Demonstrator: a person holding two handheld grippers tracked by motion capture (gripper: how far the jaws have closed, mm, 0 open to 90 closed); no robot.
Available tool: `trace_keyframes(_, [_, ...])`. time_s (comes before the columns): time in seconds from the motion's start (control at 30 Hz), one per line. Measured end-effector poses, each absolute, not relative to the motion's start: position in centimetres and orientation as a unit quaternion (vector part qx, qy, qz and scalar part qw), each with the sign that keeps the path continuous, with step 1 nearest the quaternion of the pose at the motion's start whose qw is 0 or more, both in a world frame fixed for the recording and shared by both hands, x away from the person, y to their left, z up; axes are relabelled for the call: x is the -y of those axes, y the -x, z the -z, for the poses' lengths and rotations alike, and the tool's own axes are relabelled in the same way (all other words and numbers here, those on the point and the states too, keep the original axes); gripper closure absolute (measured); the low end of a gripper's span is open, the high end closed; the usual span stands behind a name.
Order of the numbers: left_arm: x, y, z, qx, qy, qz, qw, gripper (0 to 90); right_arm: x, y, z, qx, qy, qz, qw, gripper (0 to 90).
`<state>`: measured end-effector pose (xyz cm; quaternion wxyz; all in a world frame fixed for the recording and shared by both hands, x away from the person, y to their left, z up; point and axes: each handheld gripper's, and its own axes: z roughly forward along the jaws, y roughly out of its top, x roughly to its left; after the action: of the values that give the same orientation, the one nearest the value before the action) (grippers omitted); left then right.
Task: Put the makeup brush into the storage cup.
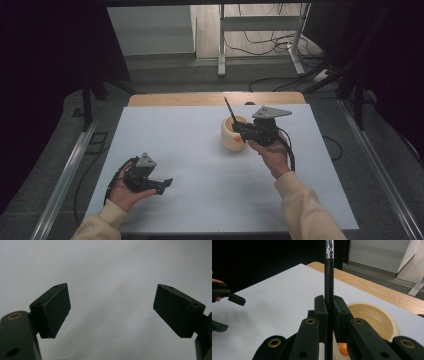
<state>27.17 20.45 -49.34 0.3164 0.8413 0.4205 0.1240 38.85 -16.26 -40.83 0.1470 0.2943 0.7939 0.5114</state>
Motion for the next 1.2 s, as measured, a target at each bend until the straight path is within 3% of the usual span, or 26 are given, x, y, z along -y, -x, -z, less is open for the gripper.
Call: trace_keyframes(1.2, [-20.5,-27.3,49.3,-0.421,-0.841,-0.118,0.319,14.7,16.6,-41.8,40.0,-0.774,-0.327,-0.52,0.153,82.5])
